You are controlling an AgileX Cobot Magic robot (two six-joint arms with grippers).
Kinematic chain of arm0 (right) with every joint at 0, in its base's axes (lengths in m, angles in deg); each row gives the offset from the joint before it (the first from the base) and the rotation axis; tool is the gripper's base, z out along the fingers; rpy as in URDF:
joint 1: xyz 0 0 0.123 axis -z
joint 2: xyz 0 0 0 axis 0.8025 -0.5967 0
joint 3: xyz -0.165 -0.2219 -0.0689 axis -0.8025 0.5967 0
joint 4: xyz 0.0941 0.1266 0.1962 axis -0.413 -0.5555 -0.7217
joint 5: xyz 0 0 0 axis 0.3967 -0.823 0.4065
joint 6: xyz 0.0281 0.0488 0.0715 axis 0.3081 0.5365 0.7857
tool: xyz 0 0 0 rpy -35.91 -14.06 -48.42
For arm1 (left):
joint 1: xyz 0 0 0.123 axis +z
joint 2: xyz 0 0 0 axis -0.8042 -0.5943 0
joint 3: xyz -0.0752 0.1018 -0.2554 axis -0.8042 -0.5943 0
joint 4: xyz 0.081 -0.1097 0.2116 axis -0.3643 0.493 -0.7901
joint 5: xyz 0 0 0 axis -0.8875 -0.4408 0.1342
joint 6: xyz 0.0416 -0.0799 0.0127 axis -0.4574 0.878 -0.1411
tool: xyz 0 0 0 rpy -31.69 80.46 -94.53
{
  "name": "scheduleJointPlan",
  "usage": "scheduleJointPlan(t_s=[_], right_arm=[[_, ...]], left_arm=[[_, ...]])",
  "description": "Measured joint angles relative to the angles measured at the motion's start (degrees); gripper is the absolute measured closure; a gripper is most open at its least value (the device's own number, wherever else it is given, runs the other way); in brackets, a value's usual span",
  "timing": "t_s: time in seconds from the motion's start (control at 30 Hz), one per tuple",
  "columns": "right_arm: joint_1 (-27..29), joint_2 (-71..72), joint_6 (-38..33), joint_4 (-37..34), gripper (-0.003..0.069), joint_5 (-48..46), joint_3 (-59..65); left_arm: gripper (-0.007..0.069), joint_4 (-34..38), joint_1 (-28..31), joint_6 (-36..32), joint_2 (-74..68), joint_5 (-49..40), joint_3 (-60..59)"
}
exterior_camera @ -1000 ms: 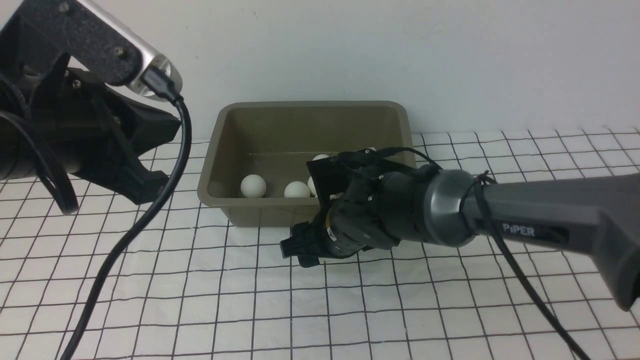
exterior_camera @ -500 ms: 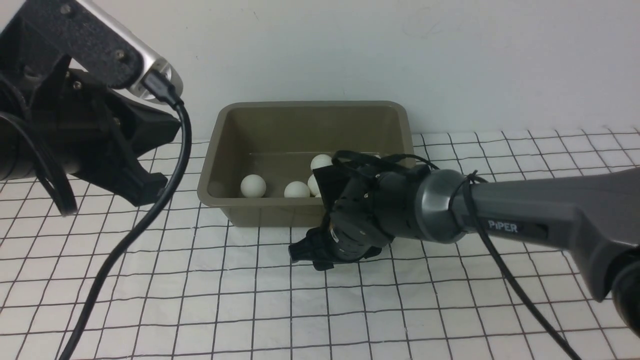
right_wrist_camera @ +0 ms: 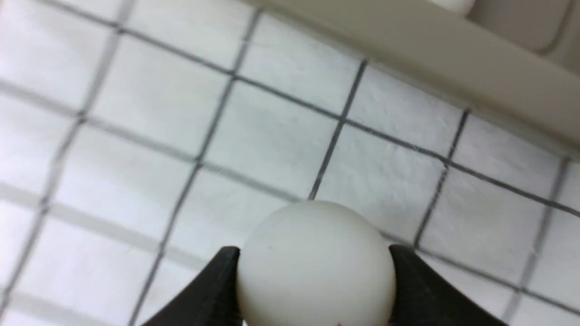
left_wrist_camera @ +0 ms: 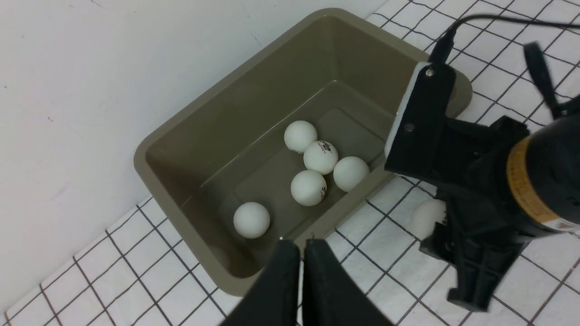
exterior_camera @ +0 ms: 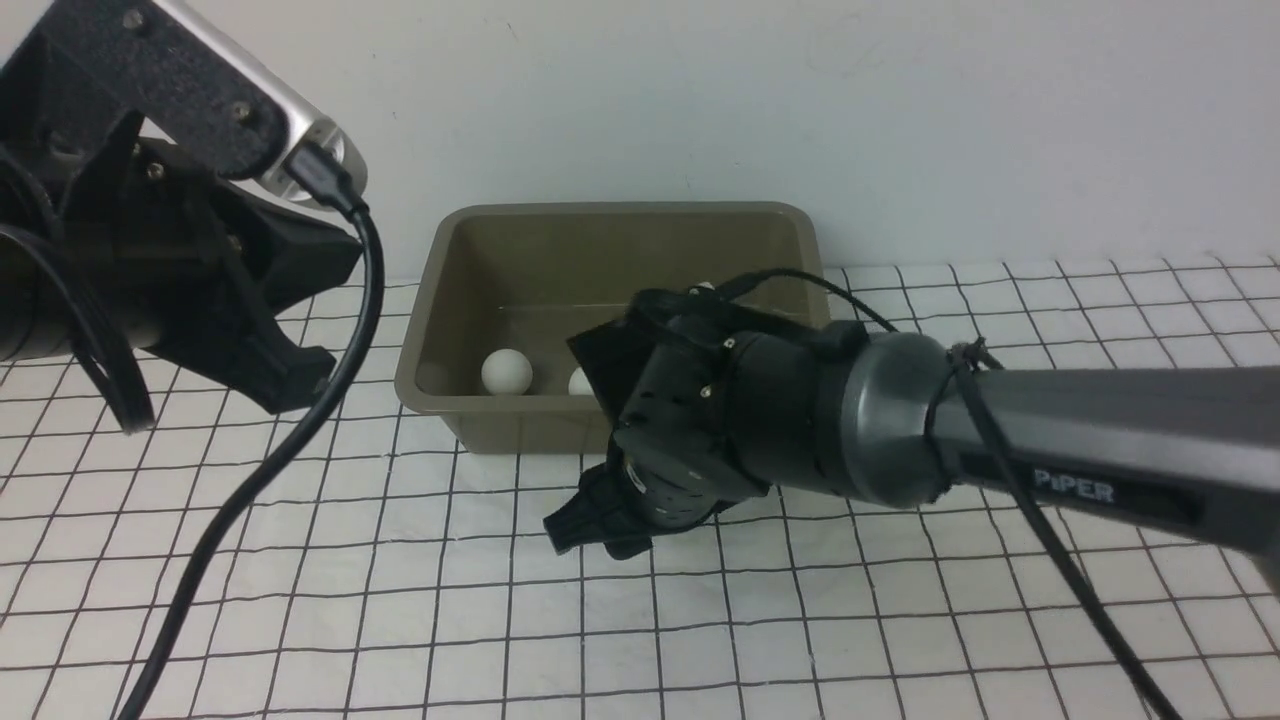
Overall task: Put the table tennis balls into the box on the white checkered tablecloth.
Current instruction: 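Reach for and grasp a ping pong ball on the table, then release the ping pong ball into the bin and lift the gripper away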
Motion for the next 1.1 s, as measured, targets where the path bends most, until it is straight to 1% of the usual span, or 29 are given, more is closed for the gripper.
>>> scheduleJointPlan(t_s=[0.07, 0.13, 0.27, 0.43, 0.5, 0.63, 0.73, 0.77, 0.83, 0.87, 1.0, 1.1], right_arm=[[-1.97, 2.88, -0.42, 1.6, 0.0298, -2.13, 0.0], [-3.07, 5.87, -0.65, 3.42, 0.0298, -2.34, 0.0], [-2.2, 8.38, -0.78, 6.7, 0.0298, -0.71, -0.26], [2.52, 7.74, -0.84, 8.05, 0.0298, 0.1, -2.47], [6.68, 6.29, -1.13, 8.4, 0.0298, 1.75, -4.36], [12.12, 3.88, -2.87, 8.52, 0.0298, 6.63, -6.57], [15.05, 1.79, -5.1, 6.51, 0.0298, 10.02, -7.96], [15.05, 1.79, -5.1, 6.51, 0.0298, 10.02, -7.96], [16.94, -0.54, -8.12, 3.09, 0.0298, 12.83, -8.28], [17.13, -0.73, -8.12, 2.54, 0.0298, 12.99, -8.28], [18.24, -4.48, -12.48, -1.87, 0.0298, 15.47, -8.28], [18.24, -6.1, -13.39, -2.95, 0.026, 16.94, -8.28]], left_arm=[[0.0629, 0.0, 0.0, 0.0, 0.0, 0.0, 0.0], [0.0629, 0.0, 0.0, 0.0, 0.0, 0.0, 0.0], [0.0629, 0.0, 0.0, 0.0, 0.0, 0.0, 0.0], [0.0629, 0.0, 0.0, 0.0, 0.0, 0.0, 0.0], [0.0629, 0.0, 0.0, -0.02, 0.0, 0.0, 0.0], [0.0629, 0.06, 0.0, -0.02, 0.0, 0.0, 0.0], [0.0629, 0.06, 0.0, -0.07, 0.0, 0.0, 0.0], [0.0629, 0.06, 0.0, -0.07, 0.0, 0.0, 0.0], [0.0629, 0.06, 0.0, -0.22, 0.0, 0.0, 0.0], [0.0629, 0.06, 0.0, -0.27, 0.0, 0.0, 0.0], [0.0629, 0.11, 0.0, -0.27, 0.0, 0.0, 0.0], [0.0629, 0.11, 0.0, -0.48, 0.0, 0.0, 0.0]])
